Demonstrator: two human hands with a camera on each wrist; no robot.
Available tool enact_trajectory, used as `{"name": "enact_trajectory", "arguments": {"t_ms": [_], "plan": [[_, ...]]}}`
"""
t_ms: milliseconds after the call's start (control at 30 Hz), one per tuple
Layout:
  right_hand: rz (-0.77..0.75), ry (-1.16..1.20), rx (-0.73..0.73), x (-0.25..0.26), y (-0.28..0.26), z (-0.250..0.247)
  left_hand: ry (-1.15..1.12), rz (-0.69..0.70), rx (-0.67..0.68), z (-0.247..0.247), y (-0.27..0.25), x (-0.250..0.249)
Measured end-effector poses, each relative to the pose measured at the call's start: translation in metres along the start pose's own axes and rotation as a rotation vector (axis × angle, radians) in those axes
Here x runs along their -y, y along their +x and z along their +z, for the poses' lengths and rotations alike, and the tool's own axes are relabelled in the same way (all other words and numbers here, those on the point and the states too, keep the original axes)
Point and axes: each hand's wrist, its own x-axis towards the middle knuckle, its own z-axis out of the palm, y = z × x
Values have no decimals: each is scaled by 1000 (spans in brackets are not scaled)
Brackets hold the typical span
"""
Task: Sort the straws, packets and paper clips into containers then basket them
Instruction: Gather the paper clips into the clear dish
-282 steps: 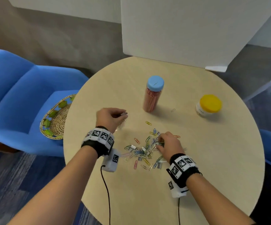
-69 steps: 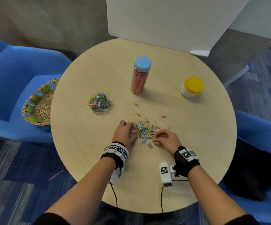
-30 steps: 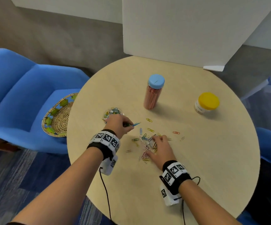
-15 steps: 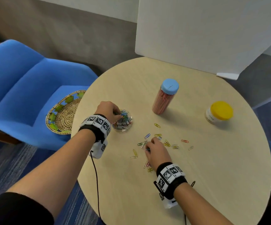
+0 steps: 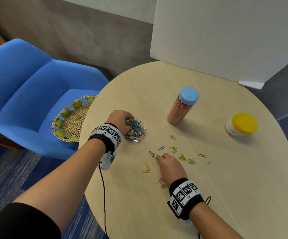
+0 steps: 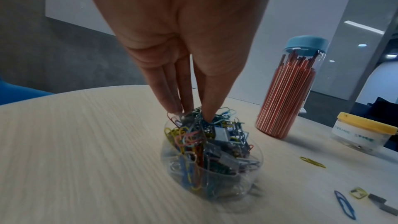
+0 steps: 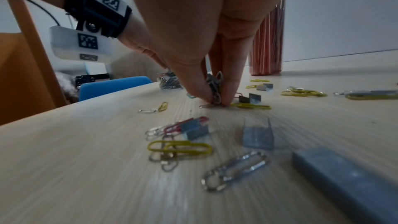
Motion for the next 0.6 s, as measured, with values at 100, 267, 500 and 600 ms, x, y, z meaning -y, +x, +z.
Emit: {"name": "enact_trajectory", "arguments": {"t_ms": [100, 267, 500, 600], "plan": [[40, 60, -50, -4, 3, -2, -33, 29, -4, 4, -2, 7], [380, 632, -70, -20, 13, -27, -193, 82, -105, 14, -12, 18], [379, 1139, -9, -8, 39, -68, -109, -229, -236, 36, -36, 52], [223, 995, -56, 16, 60, -85, 3, -308, -172, 47, -48, 58]]}}
